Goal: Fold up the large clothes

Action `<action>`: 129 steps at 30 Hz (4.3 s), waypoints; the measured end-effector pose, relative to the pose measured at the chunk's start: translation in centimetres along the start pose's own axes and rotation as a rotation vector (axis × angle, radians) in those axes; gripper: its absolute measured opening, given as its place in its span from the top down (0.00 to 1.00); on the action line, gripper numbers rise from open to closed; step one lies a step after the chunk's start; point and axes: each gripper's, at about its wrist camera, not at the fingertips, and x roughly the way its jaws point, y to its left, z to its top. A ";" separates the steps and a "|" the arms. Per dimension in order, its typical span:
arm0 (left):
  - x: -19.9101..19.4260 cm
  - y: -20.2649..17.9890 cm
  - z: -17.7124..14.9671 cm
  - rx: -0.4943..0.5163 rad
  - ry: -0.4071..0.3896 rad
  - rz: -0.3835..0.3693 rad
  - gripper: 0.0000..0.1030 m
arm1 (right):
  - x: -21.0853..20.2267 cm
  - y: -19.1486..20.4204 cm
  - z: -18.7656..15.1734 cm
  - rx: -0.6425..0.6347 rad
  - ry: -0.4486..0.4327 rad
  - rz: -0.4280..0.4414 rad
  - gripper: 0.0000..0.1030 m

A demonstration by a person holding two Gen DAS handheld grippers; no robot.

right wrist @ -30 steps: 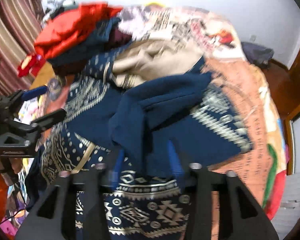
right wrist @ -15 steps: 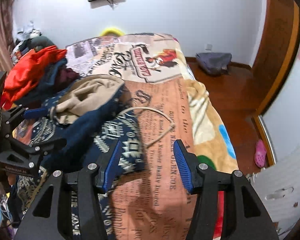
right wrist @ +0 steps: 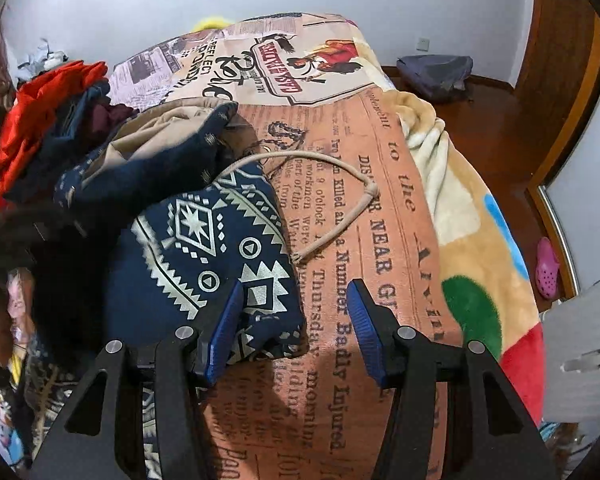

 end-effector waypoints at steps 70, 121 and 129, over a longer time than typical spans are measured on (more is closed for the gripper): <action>-15.0 18.7 -10.3 -0.396 -0.471 0.379 0.83 | 0.8 6.8 2.2 -0.208 0.010 -0.087 0.37; 1.9 14.4 -1.0 -0.078 -0.021 0.297 0.73 | 10.0 5.9 12.7 -0.028 0.128 0.097 0.59; 1.1 14.6 -0.9 -0.093 -0.043 0.258 1.00 | 9.7 7.7 14.9 -0.030 0.088 0.109 0.93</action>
